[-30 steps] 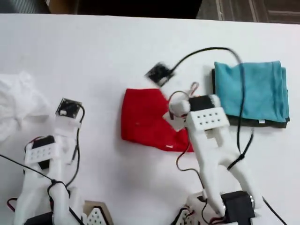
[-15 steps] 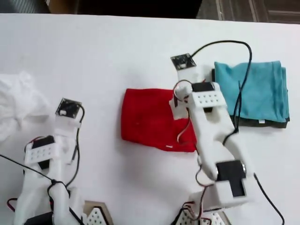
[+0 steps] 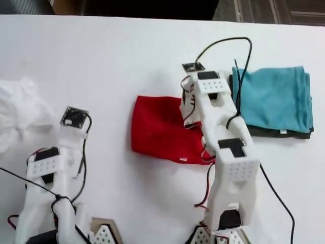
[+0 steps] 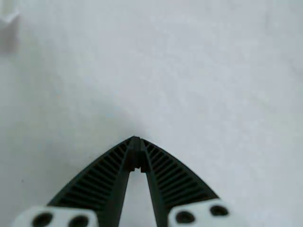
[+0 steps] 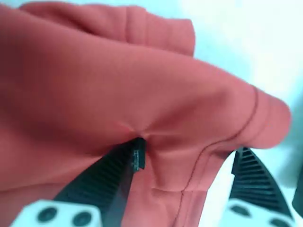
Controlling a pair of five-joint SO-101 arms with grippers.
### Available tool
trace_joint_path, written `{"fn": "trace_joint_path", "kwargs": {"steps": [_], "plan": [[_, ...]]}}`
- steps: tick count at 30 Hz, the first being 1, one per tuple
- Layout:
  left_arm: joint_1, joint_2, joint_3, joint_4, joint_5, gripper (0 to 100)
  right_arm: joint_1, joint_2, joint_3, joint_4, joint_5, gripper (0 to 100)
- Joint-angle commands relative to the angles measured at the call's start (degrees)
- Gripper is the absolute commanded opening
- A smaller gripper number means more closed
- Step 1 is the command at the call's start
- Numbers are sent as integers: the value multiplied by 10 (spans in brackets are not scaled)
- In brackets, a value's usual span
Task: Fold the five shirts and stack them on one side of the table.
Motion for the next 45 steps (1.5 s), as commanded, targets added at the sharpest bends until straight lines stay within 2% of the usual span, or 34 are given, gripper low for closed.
{"fn": "trace_joint_path", "kwargs": {"steps": [1, 16, 26, 34, 40, 42, 45], "plan": [[-2, -15, -1, -10, 7, 27, 0, 36, -78, 36, -5, 305], [-2, -15, -1, -10, 8, 27, -4, 210, -337, 149, 24, 277], [-4, -16, -1, -9, 8, 27, -55, 239, -376, 153, 20, 279], [-4, -18, -1, -9, 8, 27, -11, 240, -360, 157, 20, 279], [-4, -18, -1, -9, 8, 27, -6, 240, -359, 158, 19, 276], [-4, -18, -1, -9, 8, 27, -7, 247, -362, 157, 24, 245], [-4, -18, -1, -9, 8, 27, -11, 263, -363, 156, 54, 100]]}}
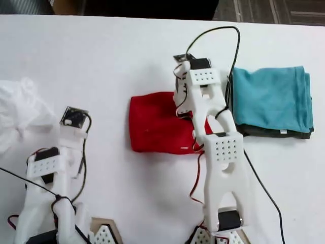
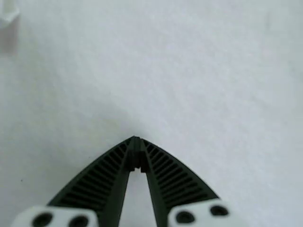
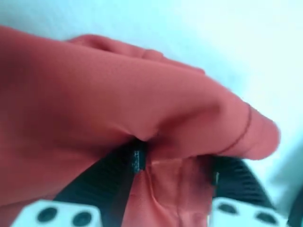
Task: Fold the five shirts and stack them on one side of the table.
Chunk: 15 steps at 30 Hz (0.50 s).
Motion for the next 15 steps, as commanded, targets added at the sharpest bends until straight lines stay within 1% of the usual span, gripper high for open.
{"fn": "trace_joint_path", "kwargs": {"steps": [1, 2, 3, 11, 13, 15], "plan": [[-5, -18, -1, -9, 3, 27, 0, 31, 2, -1, 62, 54], [-5, -18, -1, -9, 3, 27, -6, 33, 2, 1, 84, 19], [-5, -18, -1, -9, 3, 27, -9, 34, 2, 2, 95, 20], [-5, -18, -1, -9, 3, 27, -10, 2, 2, 3, 96, 26], [-5, -18, -1, -9, 3, 27, -3, -7, 6, 3, 95, 57], [-5, -18, -1, -9, 3, 27, 0, -15, 7, 4, 82, 156]]}}
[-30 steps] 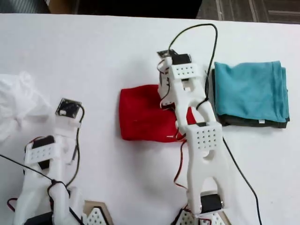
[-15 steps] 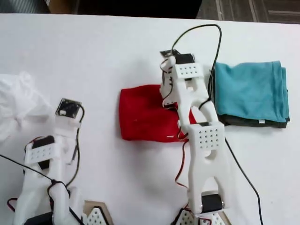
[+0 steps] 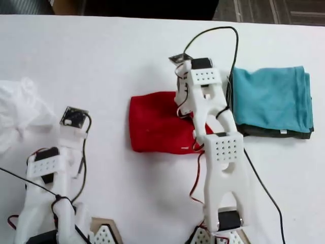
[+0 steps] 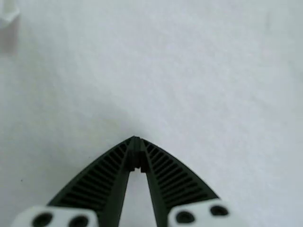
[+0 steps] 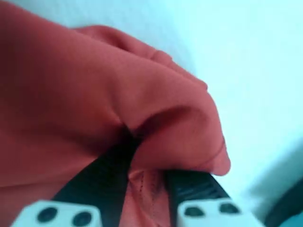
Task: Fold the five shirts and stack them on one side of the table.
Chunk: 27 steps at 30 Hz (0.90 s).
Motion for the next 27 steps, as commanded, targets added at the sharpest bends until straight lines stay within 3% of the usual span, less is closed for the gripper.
{"fn": "trace_joint_path", "kwargs": {"steps": [1, 3, 5, 14, 20, 27], "plan": [[-4, -18, -1, -9, 3, 27, 0, -22, 4, 6, -14, 217], [-4, -18, -1, -10, 3, 27, -9, -36, 4, 7, -1, 328], [-4, -18, -1, -10, 3, 27, -21, -54, 4, 7, 7, 374], [-4, -18, -1, -10, 4, 27, 6, -124, 42, 9, -86, 344], [-4, -18, -1, -11, 4, 27, 1, -124, 159, -3, -93, 344], [-4, -18, -1, -11, 4, 27, 15, -101, 192, -48, -93, 344]]}}
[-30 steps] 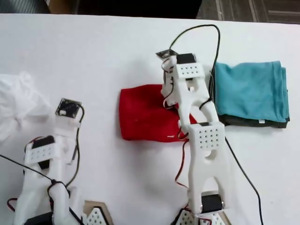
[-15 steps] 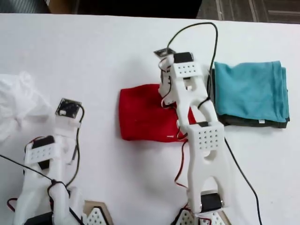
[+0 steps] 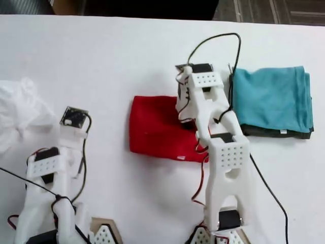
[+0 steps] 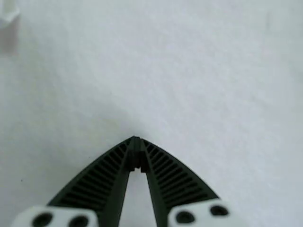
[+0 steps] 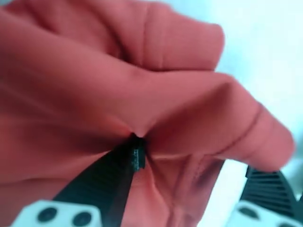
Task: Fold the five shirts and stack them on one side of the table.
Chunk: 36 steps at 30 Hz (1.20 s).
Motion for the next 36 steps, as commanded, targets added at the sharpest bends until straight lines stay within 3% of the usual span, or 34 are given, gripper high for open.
{"fn": "trace_joint_path", "kwargs": {"steps": [1, 13, 19, 26, 36], "plan": [[-4, -18, -1, -11, 4, 27, 11, 18, 0, -21, -4, 343], [-4, -18, -1, -10, 4, 27, 7, 153, -218, 42, 7, 221], [-4, -18, -1, -10, 4, 27, -2, 153, -222, 43, 47, 9], [-4, -18, -1, -11, 4, 27, 7, 136, -234, 42, 39, 20], [-4, -18, -1, -12, 4, 27, 22, -95, -250, 42, 177, 20]]}}
